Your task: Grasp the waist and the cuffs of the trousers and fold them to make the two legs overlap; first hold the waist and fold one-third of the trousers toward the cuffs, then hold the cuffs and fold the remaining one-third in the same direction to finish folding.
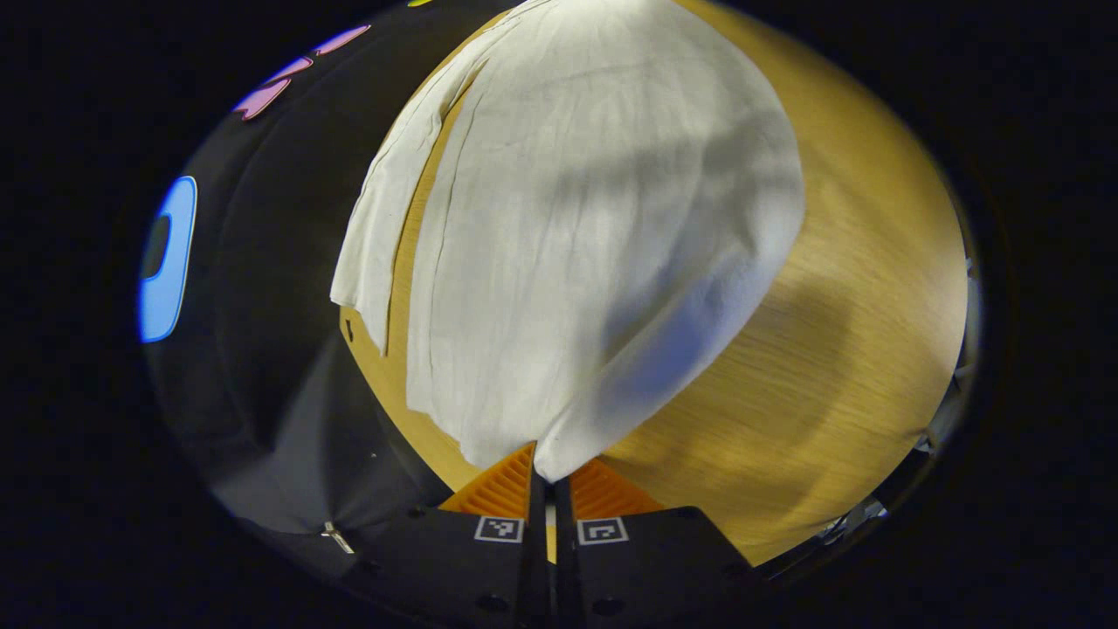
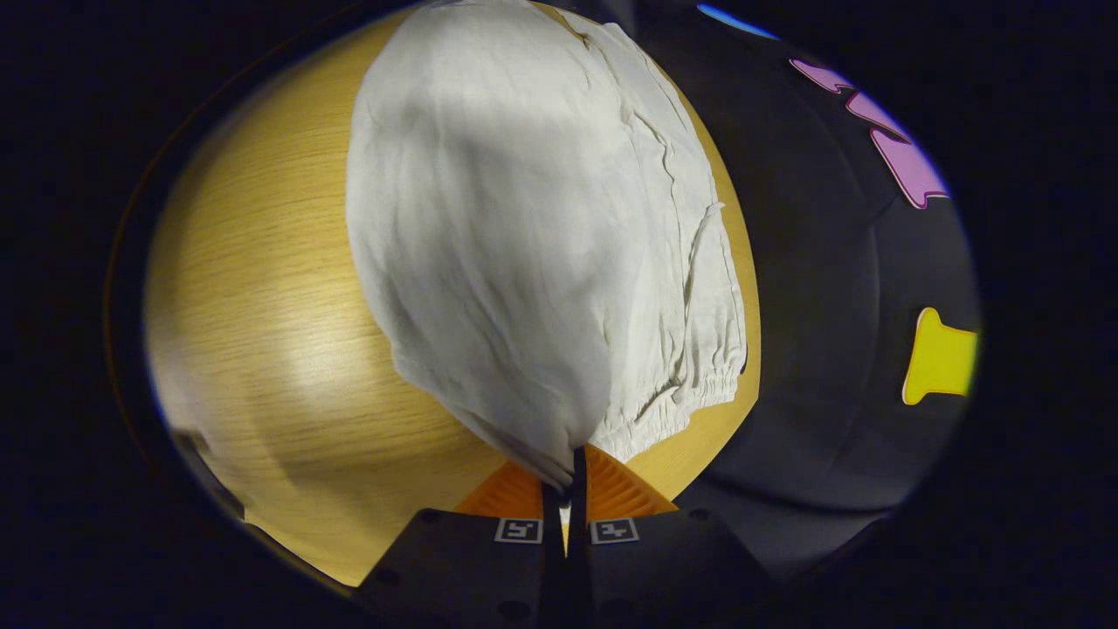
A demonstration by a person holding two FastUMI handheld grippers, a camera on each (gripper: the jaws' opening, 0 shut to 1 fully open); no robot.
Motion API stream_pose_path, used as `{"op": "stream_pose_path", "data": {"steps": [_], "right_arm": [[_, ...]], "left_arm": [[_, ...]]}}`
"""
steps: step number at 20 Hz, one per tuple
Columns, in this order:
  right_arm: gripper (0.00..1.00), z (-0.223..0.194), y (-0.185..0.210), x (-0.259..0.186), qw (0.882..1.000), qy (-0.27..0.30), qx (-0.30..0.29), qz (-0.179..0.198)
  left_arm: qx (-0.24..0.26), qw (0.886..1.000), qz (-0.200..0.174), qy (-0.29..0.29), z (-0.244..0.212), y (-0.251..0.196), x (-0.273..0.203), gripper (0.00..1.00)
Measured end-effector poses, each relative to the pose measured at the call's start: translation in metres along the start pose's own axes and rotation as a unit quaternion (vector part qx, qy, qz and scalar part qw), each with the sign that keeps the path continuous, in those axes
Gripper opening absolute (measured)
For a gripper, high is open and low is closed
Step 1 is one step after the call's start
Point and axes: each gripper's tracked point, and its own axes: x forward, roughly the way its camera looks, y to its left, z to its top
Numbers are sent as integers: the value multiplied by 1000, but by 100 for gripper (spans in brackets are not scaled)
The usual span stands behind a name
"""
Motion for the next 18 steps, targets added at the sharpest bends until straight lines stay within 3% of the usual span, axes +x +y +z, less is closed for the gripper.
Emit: {"op": "stream_pose_path", "data": {"steps": [5,8,10,14,18], "right_arm": [[5,-3,-4,1,1000,6,-16,-20],[5,-1,-6,-1,1000,9,-3,-27],[5,0,-13,-6,999,4,25,-41],[5,3,-34,-26,993,-6,94,-74],[5,7,-73,-36,978,-13,175,-111]], "left_arm": [[-56,998,16,-1,-1,2,2,6],[-72,996,46,-12,1,13,-7,5],[-80,994,69,-16,-1,24,-15,5],[-57,984,169,-21,10,84,-28,6],[-111,971,210,-40,31,129,-37,6]]}}
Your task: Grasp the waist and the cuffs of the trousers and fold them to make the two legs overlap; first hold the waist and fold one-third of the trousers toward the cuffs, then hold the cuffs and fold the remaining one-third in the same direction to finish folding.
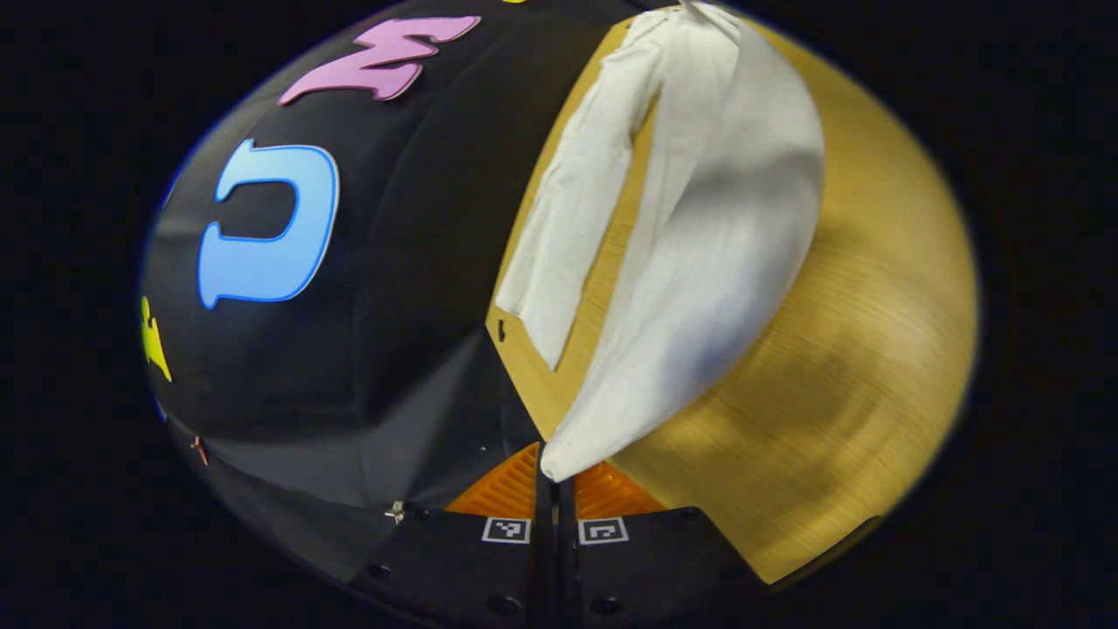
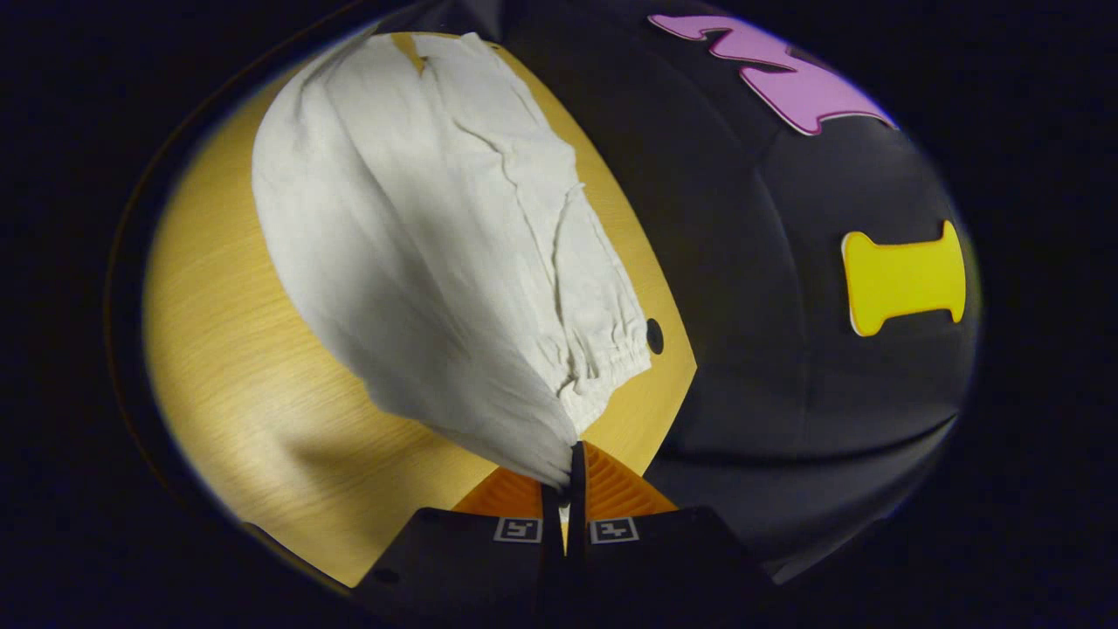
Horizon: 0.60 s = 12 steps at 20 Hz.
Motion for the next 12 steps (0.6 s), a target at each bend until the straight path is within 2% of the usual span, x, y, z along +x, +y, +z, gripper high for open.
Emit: {"op": "stream_pose_path", "data": {"steps": [3,7,10,12], "right_arm": [[5,22,-35,14,997,-7,71,-28],[5,57,-83,34,985,-27,154,-68],[5,78,-100,61,969,-32,233,-81],[5,96,-103,77,950,-44,298,-77]], "left_arm": [[-38,999,28,-2,16,41,24,6],[-75,995,63,-1,38,85,68,5],[-100,992,82,9,56,105,107,5],[-123,989,86,5,70,106,135,5]]}}
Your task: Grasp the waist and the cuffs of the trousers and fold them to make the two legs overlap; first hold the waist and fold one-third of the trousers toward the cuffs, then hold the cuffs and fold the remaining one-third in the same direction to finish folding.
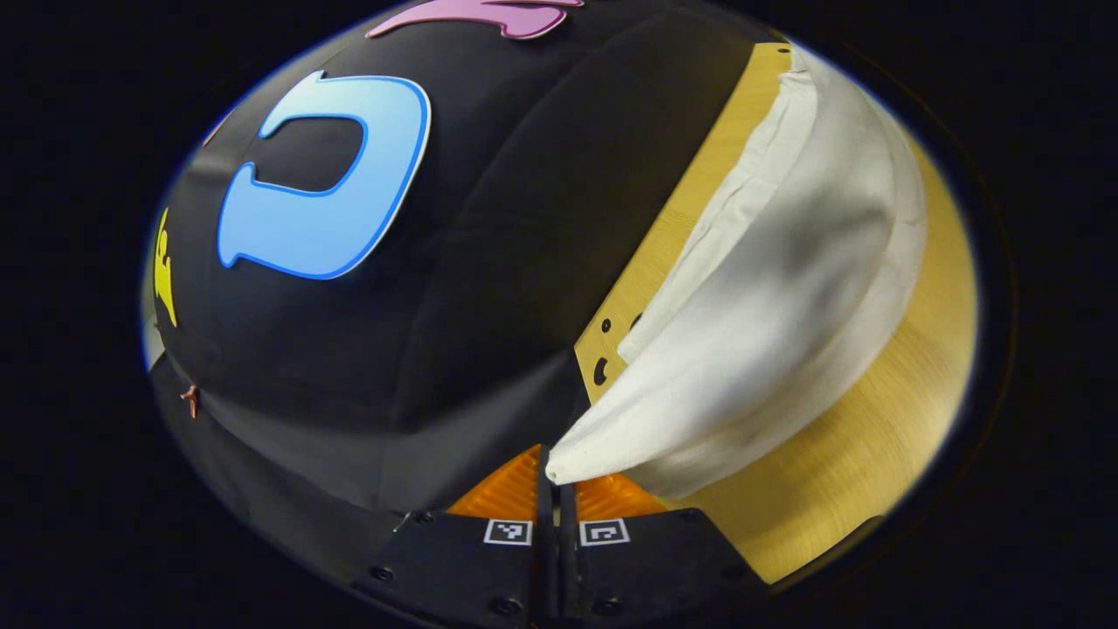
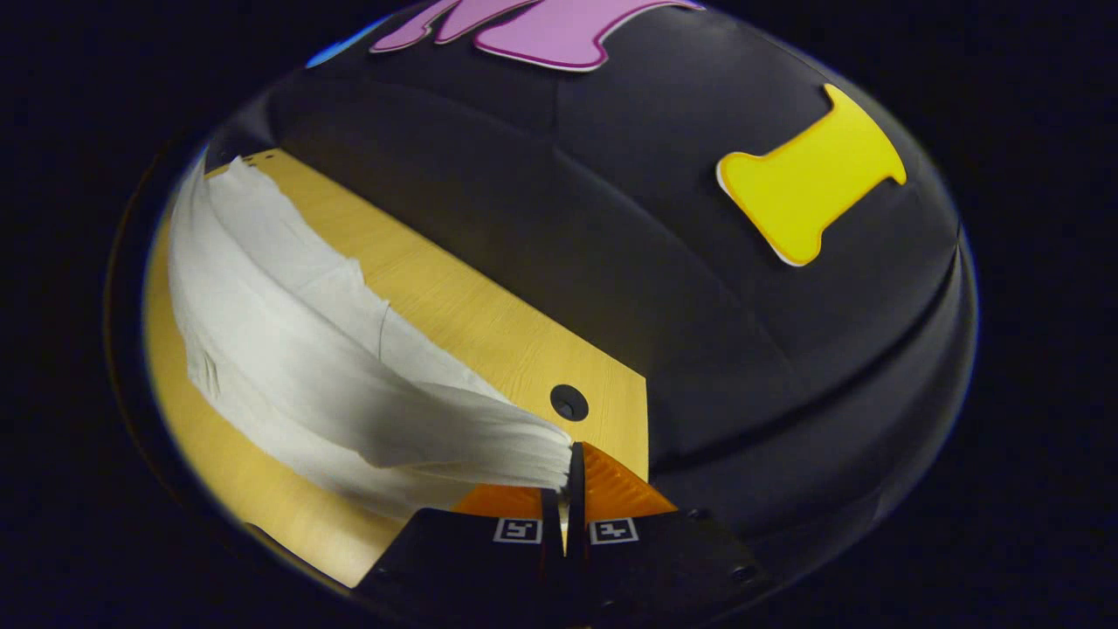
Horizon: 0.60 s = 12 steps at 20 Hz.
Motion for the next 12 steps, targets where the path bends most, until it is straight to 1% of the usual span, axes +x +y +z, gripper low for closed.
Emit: {"op": "stream_pose_path", "data": {"steps": [1,3,4,6,7,8,9,10,11,12], "right_arm": [[5,4,6,9,1000,-2,25,2],[5,5,11,32,999,6,53,1],[5,2,10,39,998,10,70,0],[5,2,4,49,991,19,135,-4],[5,2,-2,50,984,22,177,-6],[5,2,-6,50,974,29,223,-6],[5,0,-7,50,962,40,268,-4],[5,-2,-6,50,949,55,310,1],[5,-1,-3,51,939,65,338,8],[8,5,-4,53,934,64,351,9]], "left_arm": [[-14,1000,-1,2,7,-4,15,5],[-78,997,-9,17,17,-15,43,6],[-114,993,-6,24,25,-15,59,5],[-153,988,-2,32,31,-13,84,5],[-162,986,-6,36,32,-16,95,5],[-170,985,-10,38,33,-21,104,5],[-175,984,-17,40,34,-32,111,8],[-179,983,-27,40,34,-43,117,5],[-183,981,-42,44,34,-61,123,5],[-195,979,-49,40,33,-70,126,6]]}}
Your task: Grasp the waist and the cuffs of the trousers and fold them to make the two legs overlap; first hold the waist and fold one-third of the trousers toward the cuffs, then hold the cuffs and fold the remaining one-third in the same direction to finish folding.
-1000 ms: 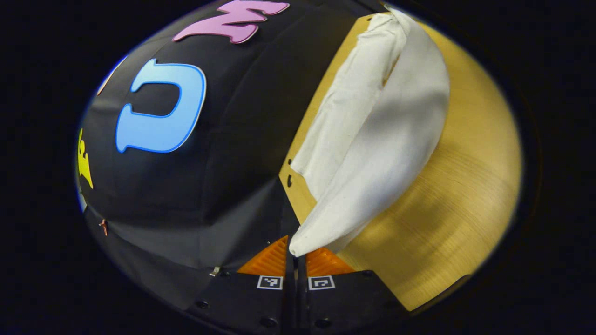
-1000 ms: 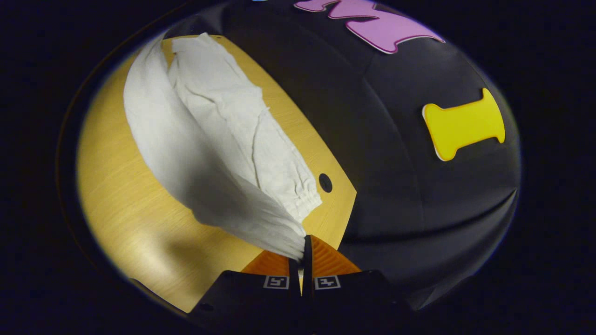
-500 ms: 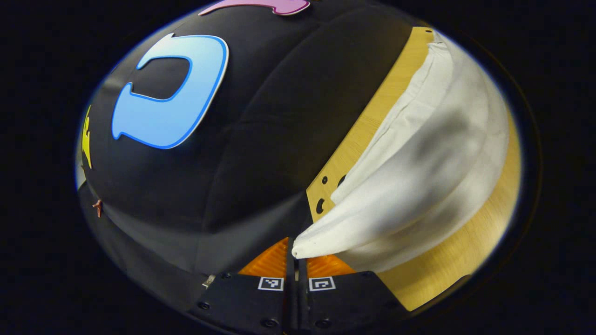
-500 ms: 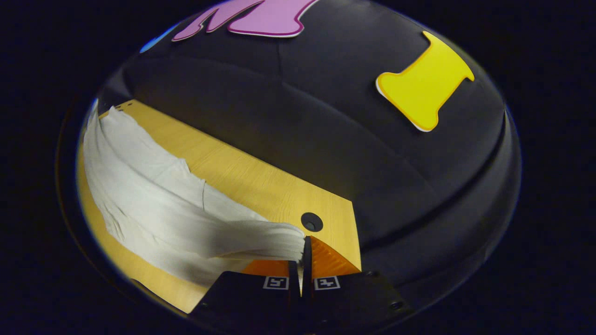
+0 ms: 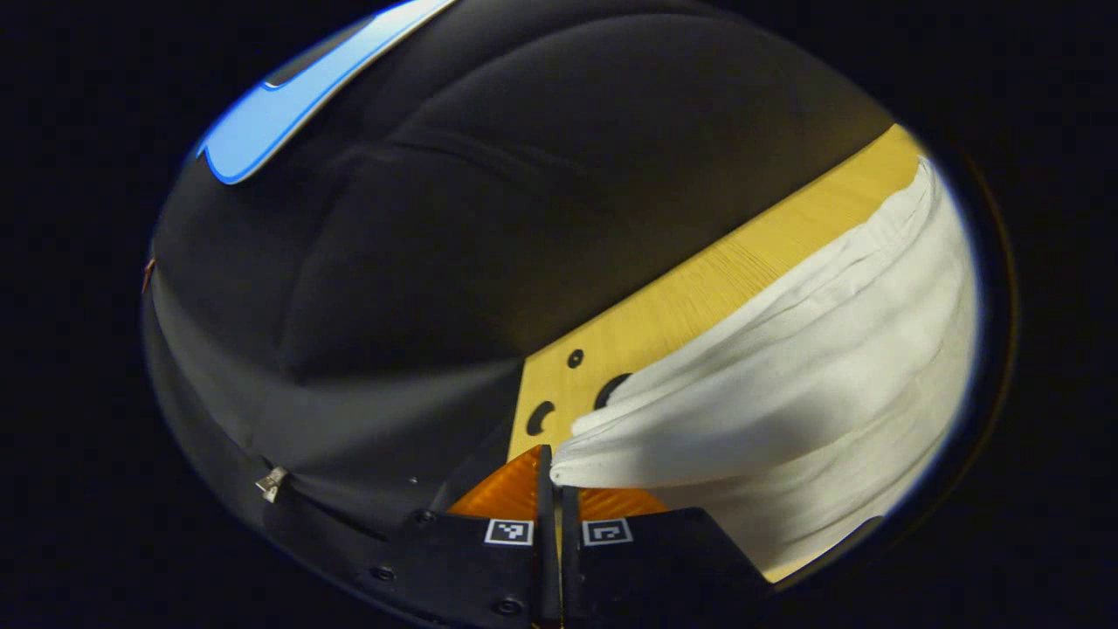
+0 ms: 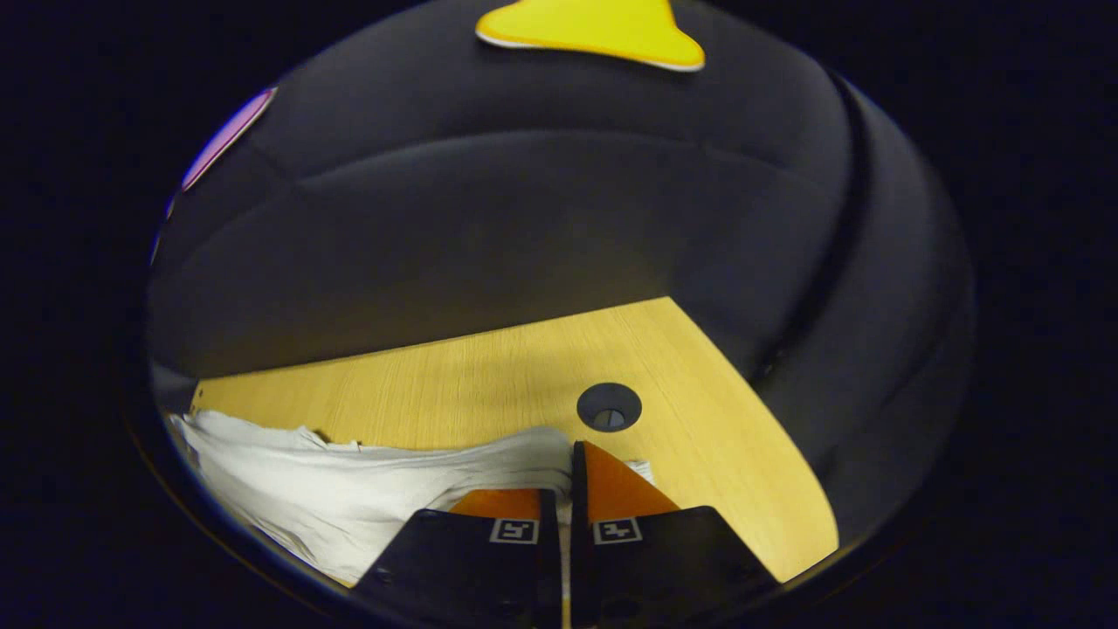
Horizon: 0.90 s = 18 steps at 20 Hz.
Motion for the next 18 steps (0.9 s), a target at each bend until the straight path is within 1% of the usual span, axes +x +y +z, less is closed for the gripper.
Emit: {"op": "stream_pose_path", "data": {"steps": [1,2,4,7,8,9,11,13,14,16,18], "right_arm": [[14,0,-3,8,1000,-8,-6,-9],[31,0,-2,8,1000,-9,-11,-12],[50,-7,-5,13,1000,-5,-22,-17],[97,-12,-15,3,998,-1,-53,-24],[97,-11,-21,-4,997,-4,-71,-31],[97,-12,-30,-9,995,-11,-87,-40],[98,-15,-52,-22,990,-13,-123,-74],[98,-16,-66,-32,985,-19,-143,-94],[98,-16,-65,-36,987,-22,-131,-91],[98,-17,-62,-46,994,-27,-77,-73],[98,-20,-59,-47,997,-32,-13,-64]], "left_arm": [[-16,1000,3,-9,0,2,1,7],[-34,999,8,-18,1,4,1,8],[-52,998,19,-21,-3,8,1,19],[-73,997,17,-19,-14,22,-9,68],[-85,996,20,-24,-15,31,-13,84],[-100,994,26,-30,-15,40,-19,90],[-135,990,32,-39,-13,54,-35,95],[-152,986,44,-52,-9,71,-54,96],[-158,984,48,-63,-4,78,-66,96],[-173,980,46,-81,1,80,-85,96],[-214,972,35,-92,2,78,-119,96]]}}
